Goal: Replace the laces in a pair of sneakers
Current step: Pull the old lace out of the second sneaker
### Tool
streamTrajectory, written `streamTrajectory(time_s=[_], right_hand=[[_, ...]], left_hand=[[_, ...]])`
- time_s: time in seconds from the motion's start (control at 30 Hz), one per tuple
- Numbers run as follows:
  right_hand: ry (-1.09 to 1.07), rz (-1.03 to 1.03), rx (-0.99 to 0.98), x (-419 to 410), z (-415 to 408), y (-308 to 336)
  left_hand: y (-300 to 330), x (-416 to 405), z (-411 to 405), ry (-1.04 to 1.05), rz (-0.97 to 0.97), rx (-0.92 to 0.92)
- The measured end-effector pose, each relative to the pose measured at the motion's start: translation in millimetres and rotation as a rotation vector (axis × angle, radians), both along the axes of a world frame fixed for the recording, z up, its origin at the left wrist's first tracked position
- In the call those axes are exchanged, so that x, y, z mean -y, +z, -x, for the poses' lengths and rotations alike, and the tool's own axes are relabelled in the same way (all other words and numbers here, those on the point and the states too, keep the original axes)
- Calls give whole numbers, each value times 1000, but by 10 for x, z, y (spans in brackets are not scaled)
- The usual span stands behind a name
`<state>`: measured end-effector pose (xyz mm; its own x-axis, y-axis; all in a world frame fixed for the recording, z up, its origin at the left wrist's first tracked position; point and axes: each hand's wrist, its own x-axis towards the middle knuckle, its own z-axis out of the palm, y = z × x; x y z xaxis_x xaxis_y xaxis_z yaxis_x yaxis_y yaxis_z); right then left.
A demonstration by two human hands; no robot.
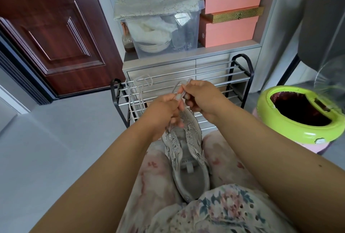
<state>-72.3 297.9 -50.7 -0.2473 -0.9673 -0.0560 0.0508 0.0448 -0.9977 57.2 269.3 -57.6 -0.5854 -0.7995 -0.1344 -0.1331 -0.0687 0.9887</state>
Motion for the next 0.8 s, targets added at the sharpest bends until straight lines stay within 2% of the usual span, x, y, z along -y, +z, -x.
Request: streamTrajectory(time_s=[0.1,0.37,0.57,0.67,0.8], right_hand=[[-18,16,-36,26,-15,41],[-110,60,-21,9,132,77],[186,231,-274,47,50,155],[185,163,-445,57,41,106],[80,-24,-517,-8,338,-127]], left_hand=[[86,19,-44,-23,-37,-39],[530,118,-155,47,45,-202],[962,120,-102,-89,132,-182],[1008,125,-105,-88,173,-230],[1068,312,-312,127,150,-407]])
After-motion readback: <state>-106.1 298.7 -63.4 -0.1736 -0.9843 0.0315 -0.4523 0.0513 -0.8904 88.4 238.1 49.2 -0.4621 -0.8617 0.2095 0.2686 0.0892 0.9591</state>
